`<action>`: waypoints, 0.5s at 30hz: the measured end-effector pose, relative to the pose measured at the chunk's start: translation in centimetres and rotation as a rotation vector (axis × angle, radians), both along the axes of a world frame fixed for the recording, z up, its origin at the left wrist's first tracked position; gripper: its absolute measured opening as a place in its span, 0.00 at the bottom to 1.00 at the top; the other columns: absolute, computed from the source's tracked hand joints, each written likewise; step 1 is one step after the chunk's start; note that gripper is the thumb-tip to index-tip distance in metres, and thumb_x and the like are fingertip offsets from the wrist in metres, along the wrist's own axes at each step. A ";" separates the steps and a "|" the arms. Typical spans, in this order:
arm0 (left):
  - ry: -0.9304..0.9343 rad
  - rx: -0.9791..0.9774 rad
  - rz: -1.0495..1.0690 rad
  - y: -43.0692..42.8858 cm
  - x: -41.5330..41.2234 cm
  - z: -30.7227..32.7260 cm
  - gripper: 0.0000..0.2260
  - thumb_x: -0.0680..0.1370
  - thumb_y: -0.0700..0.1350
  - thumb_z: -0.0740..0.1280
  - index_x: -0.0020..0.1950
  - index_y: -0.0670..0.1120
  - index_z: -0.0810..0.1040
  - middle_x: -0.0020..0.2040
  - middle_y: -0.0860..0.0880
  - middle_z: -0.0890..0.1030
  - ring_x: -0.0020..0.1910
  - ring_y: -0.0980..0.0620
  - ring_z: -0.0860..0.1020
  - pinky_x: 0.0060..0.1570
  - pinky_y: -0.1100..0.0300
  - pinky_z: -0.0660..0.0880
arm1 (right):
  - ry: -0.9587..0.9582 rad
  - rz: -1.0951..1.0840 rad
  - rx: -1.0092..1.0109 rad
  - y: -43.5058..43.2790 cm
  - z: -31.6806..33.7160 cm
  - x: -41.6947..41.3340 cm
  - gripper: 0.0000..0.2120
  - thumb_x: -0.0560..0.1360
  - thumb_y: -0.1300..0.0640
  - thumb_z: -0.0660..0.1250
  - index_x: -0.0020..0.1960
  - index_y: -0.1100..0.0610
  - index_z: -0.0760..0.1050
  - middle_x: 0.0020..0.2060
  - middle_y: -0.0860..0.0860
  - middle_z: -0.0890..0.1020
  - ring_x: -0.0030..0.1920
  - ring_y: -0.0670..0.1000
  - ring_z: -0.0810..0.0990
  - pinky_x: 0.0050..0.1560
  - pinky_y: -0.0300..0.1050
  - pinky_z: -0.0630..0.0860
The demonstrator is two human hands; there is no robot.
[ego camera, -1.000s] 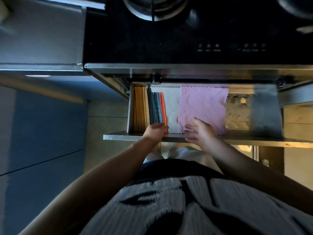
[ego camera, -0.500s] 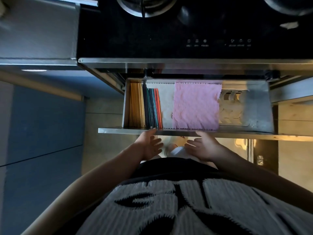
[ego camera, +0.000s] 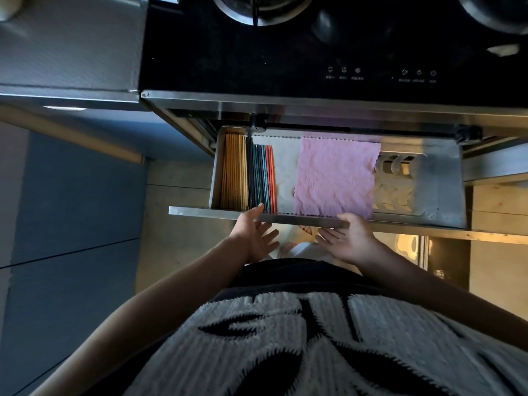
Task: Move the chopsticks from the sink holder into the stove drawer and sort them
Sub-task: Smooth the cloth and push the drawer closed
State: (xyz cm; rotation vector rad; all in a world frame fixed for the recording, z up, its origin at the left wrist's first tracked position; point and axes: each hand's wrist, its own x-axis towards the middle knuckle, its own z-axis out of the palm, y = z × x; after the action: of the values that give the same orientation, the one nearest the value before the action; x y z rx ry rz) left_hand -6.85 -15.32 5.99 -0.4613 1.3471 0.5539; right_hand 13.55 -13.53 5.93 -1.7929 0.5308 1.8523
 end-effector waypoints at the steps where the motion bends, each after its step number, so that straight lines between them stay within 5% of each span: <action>1: -0.002 0.006 0.004 0.2 0.0 0.0 0.26 0.78 0.56 0.65 0.70 0.42 0.69 0.68 0.47 0.75 0.69 0.43 0.70 0.70 0.45 0.63 | -0.001 -0.015 0.009 0.2 0.1 -0.1 0.12 0.78 0.56 0.60 0.54 0.65 0.72 0.59 0.61 0.76 0.54 0.57 0.78 0.59 0.55 0.73; 4: -0.005 0.029 0.019 1.2 0.1 0.0 0.27 0.78 0.56 0.65 0.73 0.44 0.67 0.67 0.47 0.75 0.69 0.41 0.70 0.67 0.44 0.64 | -0.004 -0.053 0.028 1.4 0.5 -0.2 0.16 0.78 0.56 0.60 0.60 0.65 0.70 0.60 0.61 0.76 0.48 0.57 0.79 0.60 0.55 0.73; 9: 0.015 0.062 0.034 3.5 0.2 -0.2 0.24 0.79 0.54 0.65 0.72 0.45 0.69 0.67 0.48 0.75 0.65 0.42 0.73 0.60 0.44 0.68 | -0.022 -0.098 0.027 3.8 0.6 -0.6 0.23 0.78 0.56 0.60 0.68 0.68 0.64 0.65 0.62 0.72 0.66 0.59 0.73 0.57 0.57 0.71; 15: 0.048 0.205 0.033 6.2 1.3 -0.4 0.17 0.82 0.45 0.62 0.70 0.48 0.70 0.72 0.50 0.71 0.72 0.42 0.68 0.68 0.40 0.64 | -0.024 -0.141 0.093 7.8 0.7 -1.0 0.23 0.77 0.61 0.59 0.70 0.68 0.61 0.66 0.64 0.69 0.68 0.61 0.71 0.62 0.58 0.71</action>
State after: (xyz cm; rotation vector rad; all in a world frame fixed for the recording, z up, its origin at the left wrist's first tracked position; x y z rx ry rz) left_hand -5.57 -9.17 5.63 -0.3042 1.3146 0.7261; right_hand 12.57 -5.75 6.64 -1.6704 0.5388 1.7294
